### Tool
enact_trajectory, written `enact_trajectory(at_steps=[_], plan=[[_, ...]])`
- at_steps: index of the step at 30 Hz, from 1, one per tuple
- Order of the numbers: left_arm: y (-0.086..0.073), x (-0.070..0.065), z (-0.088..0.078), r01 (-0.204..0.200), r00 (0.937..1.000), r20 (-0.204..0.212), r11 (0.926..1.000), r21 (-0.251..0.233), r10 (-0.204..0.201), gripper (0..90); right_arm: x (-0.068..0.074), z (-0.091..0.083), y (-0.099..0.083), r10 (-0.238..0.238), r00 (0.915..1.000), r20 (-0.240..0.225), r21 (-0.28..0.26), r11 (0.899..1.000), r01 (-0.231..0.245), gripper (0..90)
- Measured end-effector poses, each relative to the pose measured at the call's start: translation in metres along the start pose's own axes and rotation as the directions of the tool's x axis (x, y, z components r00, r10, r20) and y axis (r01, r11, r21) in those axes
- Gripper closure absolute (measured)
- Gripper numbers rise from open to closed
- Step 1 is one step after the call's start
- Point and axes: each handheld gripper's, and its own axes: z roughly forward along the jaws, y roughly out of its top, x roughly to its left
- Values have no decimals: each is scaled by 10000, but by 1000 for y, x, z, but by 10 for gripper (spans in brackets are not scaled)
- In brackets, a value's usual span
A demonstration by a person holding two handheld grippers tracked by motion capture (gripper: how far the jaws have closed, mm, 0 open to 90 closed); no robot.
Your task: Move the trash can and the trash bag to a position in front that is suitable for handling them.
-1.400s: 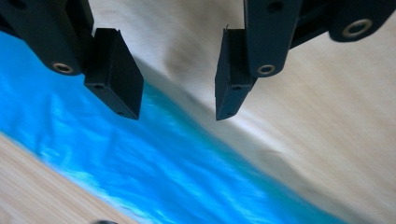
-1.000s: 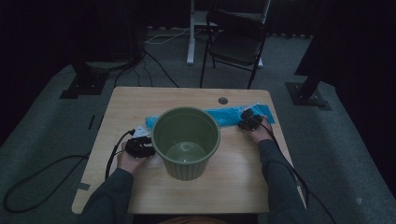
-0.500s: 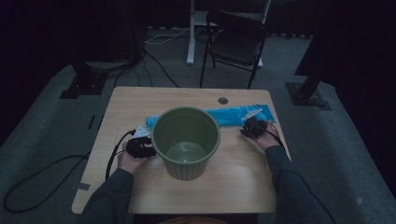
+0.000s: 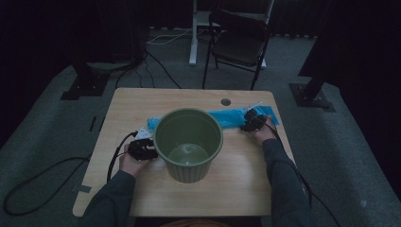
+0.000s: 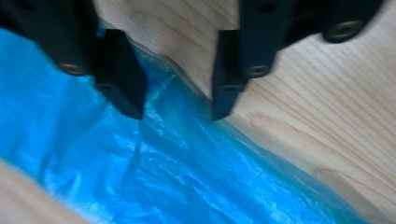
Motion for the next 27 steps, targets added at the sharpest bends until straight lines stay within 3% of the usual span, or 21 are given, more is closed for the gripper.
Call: enact_trajectory(at_steps=[2,5,13,14,15,18,23,25,27], plan=[[0,0,0,-5,10000,27,10000,13,5,508,-4,0,0,166,9993,-324,162,9997,-161,779],[0,0,0,29,10000,82,10000,6,-29,509,-5,-2,-1,248,9993,-279,322,9992,-239,900],[0,0,0,58,10000,70,10000,-21,-57,510,14,-13,-15,-683,9958,-616,450,9965,712,900],[0,1,1,95,9999,84,9999,-40,-94,510,17,-16,-15,-869,9962,-93,334,9956,871,772],[0,1,1,95,9999,84,9999,-40,-94,510,17,-16,-15,-869,9962,-93,334,9956,871,772],[1,2,2,108,9999,101,9999,-58,-107,511,12,-15,-9,-256,9996,122,-206,9995,259,529],[1,2,1,115,9998,177,9999,-84,-114,512,6,-1,1,55,9999,129,-203,9998,-52,475],[1,2,1,120,9997,199,9999,-74,-119,512,3,4,4,214,9997,-76,-163,9996,-215,505],[1,2,0,121,9997,208,9999,-77,-119,512,1,6,6,384,9985,-389,-208,9990,-392,606]])
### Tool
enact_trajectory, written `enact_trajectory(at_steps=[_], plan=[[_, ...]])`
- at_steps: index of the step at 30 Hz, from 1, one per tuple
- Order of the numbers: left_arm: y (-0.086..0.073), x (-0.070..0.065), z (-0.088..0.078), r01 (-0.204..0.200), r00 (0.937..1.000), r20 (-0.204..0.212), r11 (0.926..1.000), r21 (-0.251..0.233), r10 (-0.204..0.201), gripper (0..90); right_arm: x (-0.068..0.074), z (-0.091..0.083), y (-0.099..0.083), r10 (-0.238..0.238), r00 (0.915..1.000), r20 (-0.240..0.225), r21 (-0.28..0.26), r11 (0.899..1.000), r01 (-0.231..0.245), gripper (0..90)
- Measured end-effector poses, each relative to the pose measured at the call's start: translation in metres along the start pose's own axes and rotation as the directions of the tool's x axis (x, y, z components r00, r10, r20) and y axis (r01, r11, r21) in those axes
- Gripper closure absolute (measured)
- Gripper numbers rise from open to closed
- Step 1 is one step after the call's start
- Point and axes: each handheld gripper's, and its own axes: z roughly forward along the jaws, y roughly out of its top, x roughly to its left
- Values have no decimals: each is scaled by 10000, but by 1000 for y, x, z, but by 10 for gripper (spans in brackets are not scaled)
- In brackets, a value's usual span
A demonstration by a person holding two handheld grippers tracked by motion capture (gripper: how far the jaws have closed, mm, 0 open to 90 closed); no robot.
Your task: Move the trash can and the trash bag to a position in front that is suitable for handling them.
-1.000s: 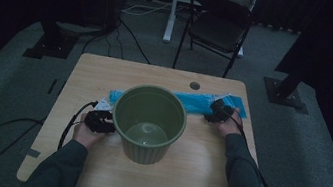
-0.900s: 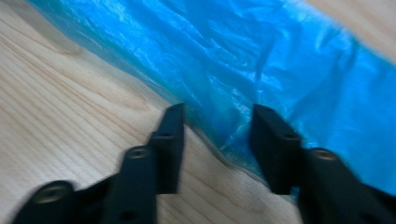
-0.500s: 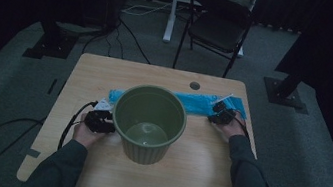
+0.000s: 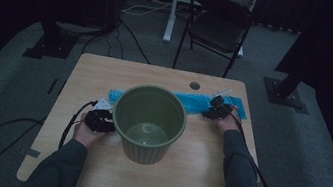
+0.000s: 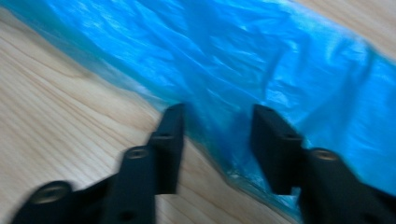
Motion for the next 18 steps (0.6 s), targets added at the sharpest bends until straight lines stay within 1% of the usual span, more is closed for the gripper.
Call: enact_trajectory(at_steps=[1,2,3,4,5,6,7,8,9,10,11,15,16,18], plan=[[0,0,0,0,10000,0,10000,0,0,512,0,0,0,0,10000,0,0,10000,0,606],[0,0,-1,-2,10000,-9,10000,3,2,512,-1,0,1,40,9999,-118,19,10000,-40,678],[-1,-1,-2,-13,10000,-4,10000,35,13,511,-2,0,3,133,9998,-114,181,9998,-131,829],[-1,-2,-3,-16,10000,-3,10000,66,16,510,-1,0,3,95,9999,-42,316,9995,-93,894],[-2,-3,-5,-53,10000,-1,9999,120,53,510,-1,-1,3,39,10000,-5,402,9992,-38,900],[-3,-3,-7,-98,9999,-29,9999,129,99,509,1,-2,3,-5,10000,-93,465,9989,9,900],[-4,-4,-9,-106,9999,-37,9999,126,106,509,3,-4,1,-179,9997,-151,550,9983,187,900],[-4,-4,-9,-106,9999,-37,9999,126,106,509,3,-4,1,-179,9997,-151,550,9983,187,900],[-5,-4,-12,-9,10000,16,10000,38,8,509,6,-5,0,-398,9991,-164,640,9971,408,900],[-6,-4,-13,12,10000,17,10000,39,-12,509,12,-11,-5,-632,9977,-233,782,9948,648,900],[-6,-5,-15,27,10000,-3,10000,34,-27,509,16,-14,-9,-740,9967,-343,745,9943,764,900],[-11,-9,-22,15,10000,51,10000,34,-15,506,34,-27,-27,-923,9925,-802,582,9936,971,900],[-12,-10,-24,-2,10000,51,10000,54,2,506,41,-31,-33,-964,9918,-843,547,9934,1012,900],[-16,-14,-28,-62,9999,106,10000,58,62,506,49,-35,-41,-1073,9893,-987,478,9925,1124,900]])
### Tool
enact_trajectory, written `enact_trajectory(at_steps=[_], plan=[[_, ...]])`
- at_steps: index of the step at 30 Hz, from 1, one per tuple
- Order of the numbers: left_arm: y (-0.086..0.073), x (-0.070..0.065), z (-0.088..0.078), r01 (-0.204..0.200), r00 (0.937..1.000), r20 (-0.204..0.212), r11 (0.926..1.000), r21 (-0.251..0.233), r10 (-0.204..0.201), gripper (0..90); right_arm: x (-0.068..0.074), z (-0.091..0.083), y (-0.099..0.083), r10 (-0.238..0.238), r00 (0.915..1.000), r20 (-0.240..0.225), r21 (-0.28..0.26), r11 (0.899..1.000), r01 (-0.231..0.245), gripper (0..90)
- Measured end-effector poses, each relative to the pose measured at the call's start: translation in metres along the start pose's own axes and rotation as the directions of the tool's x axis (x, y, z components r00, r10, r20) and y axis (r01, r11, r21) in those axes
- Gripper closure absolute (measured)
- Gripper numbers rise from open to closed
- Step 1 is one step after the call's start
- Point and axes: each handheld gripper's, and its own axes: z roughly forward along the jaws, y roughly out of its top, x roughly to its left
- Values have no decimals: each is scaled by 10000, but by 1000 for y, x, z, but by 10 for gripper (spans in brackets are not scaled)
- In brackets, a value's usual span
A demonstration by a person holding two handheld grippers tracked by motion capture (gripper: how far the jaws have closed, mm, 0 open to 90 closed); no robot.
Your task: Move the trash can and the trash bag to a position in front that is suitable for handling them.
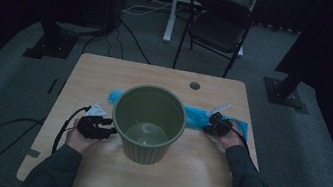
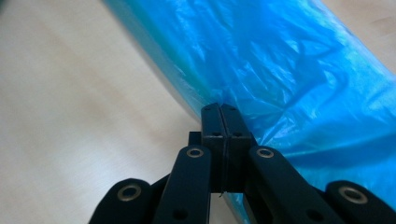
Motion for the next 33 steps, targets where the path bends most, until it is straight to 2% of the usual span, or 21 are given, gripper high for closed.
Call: enact_trajectory(at_steps=[1,2,4,8,9,11,13,19,20,24,28,29,30,31,32,33], plan=[[-2,-3,-2,-49,10000,68,10000,23,49,505,6,-2,-3,-38,10000,-80,-30,10000,38,900],[-2,-3,-2,-49,10000,68,10000,23,49,504,6,-2,-3,-38,10000,-80,-30,10000,38,900],[-5,-8,-7,-196,9996,221,9998,14,196,503,27,-7,-12,-318,9992,-243,-63,9995,317,899],[-6,-13,-9,-375,9985,390,9993,-72,378,502,49,-12,-18,-576,9970,-520,-158,9983,569,899],[-6,-13,-9,-375,9985,390,9993,-72,378,502,49,-12,-18,-576,9970,-520,-158,9983,569,899],[-5,-14,-7,-468,9982,377,9989,-37,469,504,62,-14,-19,-919,9932,-714,-294,9955,900,899],[-4,-13,-6,-499,9979,418,9988,-24,500,504,69,-15,-19,-1039,9911,-835,-446,9939,1005,899],[0,-18,0,-726,9958,562,9973,-59,728,506,73,-12,-20,-879,9927,-829,-810,9934,812,899],[2,-20,2,-809,9944,680,9967,-61,812,505,71,-11,-23,-686,9939,-858,-955,9936,603,899],[5,-24,7,-1044,9908,854,9945,-67,1045,503,66,-13,-26,-411,9959,-810,-1024,9942,327,898],[6,-24,8,-1017,9908,892,9948,-68,1019,500,63,-16,-29,-273,9948,-978,-1248,9921,149,864],[6,-23,9,-978,9911,897,9952,-71,980,500,63,-16,-29,-273,9948,-978,-1248,9921,149,777],[6,-22,9,-971,9912,900,9952,-75,974,498,61,-17,-30,-170,9936,-1119,-1492,9888,1,617],[6,-22,9,-978,9911,902,9952,-79,981,498,61,-19,-29,-151,9929,-1181,-1672,9859,-49,566],[6,-22,8,-987,9910,905,9951,-88,990,498,61,-22,-28,-127,9951,-978,-1976,9803,-69,499],[6,-22,8,-989,9910,900,9951,-94,993,498,61,-22,-28,-127,9951,-978,-1976,9803,-69,499]])
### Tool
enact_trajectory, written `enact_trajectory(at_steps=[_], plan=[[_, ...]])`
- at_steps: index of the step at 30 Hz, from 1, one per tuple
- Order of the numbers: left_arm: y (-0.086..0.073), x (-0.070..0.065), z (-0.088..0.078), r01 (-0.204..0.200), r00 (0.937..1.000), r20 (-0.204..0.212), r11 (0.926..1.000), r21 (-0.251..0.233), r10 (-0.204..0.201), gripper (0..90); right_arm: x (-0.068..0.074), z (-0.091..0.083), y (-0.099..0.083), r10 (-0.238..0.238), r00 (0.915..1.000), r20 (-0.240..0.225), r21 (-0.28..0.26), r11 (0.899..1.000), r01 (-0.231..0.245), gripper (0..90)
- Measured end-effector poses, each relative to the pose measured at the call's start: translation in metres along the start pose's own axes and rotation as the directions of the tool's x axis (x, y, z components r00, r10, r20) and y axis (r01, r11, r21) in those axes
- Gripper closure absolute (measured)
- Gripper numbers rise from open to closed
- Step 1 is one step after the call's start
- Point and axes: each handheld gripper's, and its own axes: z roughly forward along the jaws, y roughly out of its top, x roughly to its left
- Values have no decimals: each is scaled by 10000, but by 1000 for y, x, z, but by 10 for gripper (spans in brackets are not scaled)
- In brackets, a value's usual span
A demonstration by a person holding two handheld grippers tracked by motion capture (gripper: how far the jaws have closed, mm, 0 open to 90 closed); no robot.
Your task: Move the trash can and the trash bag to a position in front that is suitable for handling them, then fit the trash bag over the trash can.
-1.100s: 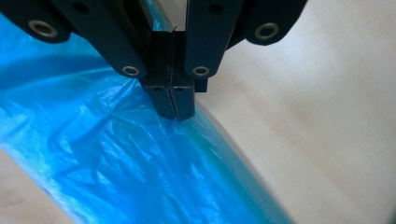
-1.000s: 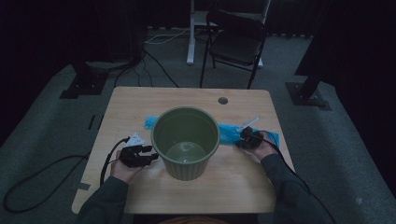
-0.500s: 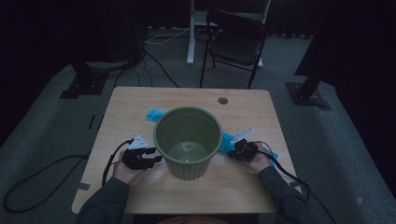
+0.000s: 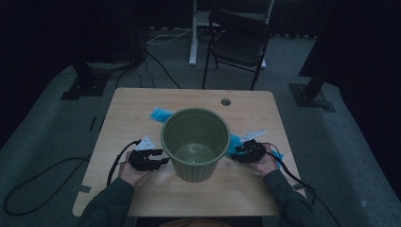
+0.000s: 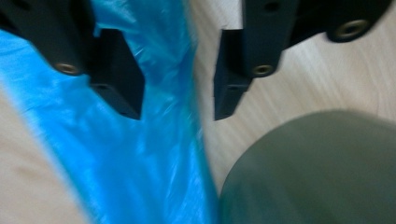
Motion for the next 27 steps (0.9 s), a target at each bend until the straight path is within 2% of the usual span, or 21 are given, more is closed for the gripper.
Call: enact_trajectory(at_steps=[2,3,4,7,16,19,22,25,27], plan=[[0,0,0,0,10000,0,10000,0,0,497,0,-2,2,-52,10000,65,-100,9999,53,499],[0,1,0,3,10000,-19,10000,-13,-3,497,0,-2,2,-52,10000,65,-100,9999,53,472],[0,1,-1,20,10000,-30,10000,0,-20,496,0,-5,6,-80,9996,283,-292,9995,88,415],[-1,2,-1,37,10000,-47,10000,34,-37,495,0,-3,9,-126,9985,525,-174,9998,136,379],[-1,4,-1,99,9999,-128,9999,17,-99,492,-6,12,18,12,9994,333,261,9997,-20,332],[-2,4,-1,125,9998,-141,9999,44,-125,492,-8,18,20,-77,9992,394,522,9986,57,331],[-2,4,-1,82,9999,-152,9999,80,-81,492,-9,25,21,-108,9998,176,734,9973,95,326],[-2,3,-1,49,9998,-169,9999,94,-48,492,-9,29,21,-260,9995,202,956,9951,240,326],[-2,3,-1,37,9998,-203,9999,120,-34,491,-11,32,21,-159,9997,190,980,9951,140,327]])
